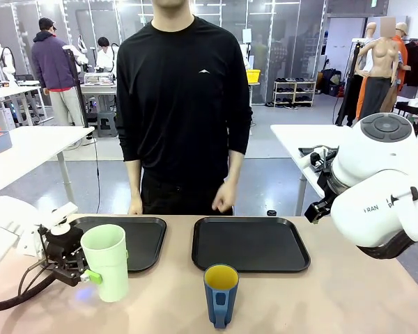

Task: Sort and store the cups by type.
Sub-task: Place the picked Reusable plastic cup into the Flat Tray indicated by the person.

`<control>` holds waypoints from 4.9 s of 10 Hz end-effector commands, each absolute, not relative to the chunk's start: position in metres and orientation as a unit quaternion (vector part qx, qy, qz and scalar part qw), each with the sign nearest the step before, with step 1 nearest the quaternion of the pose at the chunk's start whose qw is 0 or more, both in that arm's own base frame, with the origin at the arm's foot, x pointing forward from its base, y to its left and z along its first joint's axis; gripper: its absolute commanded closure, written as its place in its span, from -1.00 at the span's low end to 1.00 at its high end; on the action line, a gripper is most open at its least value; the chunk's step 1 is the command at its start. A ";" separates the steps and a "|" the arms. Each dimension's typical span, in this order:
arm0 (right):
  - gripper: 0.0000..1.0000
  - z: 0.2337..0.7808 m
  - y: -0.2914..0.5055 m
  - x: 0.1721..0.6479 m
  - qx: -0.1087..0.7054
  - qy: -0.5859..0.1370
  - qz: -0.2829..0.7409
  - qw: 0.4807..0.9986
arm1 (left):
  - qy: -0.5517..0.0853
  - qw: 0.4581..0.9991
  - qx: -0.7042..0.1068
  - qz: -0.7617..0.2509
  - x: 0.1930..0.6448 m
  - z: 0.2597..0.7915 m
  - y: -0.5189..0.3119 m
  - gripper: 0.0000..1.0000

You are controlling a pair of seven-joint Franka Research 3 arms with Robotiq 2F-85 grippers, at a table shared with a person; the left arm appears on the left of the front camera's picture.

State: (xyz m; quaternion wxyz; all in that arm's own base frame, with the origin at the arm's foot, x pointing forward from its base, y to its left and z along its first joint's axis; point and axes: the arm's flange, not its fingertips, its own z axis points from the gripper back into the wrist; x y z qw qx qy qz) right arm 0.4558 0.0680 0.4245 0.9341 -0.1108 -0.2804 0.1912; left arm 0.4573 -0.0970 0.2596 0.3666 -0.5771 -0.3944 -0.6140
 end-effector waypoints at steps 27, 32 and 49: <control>-1.00 0.424 0.068 0.456 -0.112 -0.280 0.191 0.934 | -0.446 0.403 -0.537 -0.592 0.560 0.304 -0.215 -0.72; -1.00 0.424 0.068 0.456 -0.112 -0.280 0.191 0.934 | -0.458 0.396 -0.539 -0.586 0.600 0.305 -0.262 -0.72; -1.00 0.424 0.068 0.456 -0.112 -0.280 0.191 0.934 | -0.500 0.423 -0.553 -0.515 0.658 0.264 -0.392 -0.72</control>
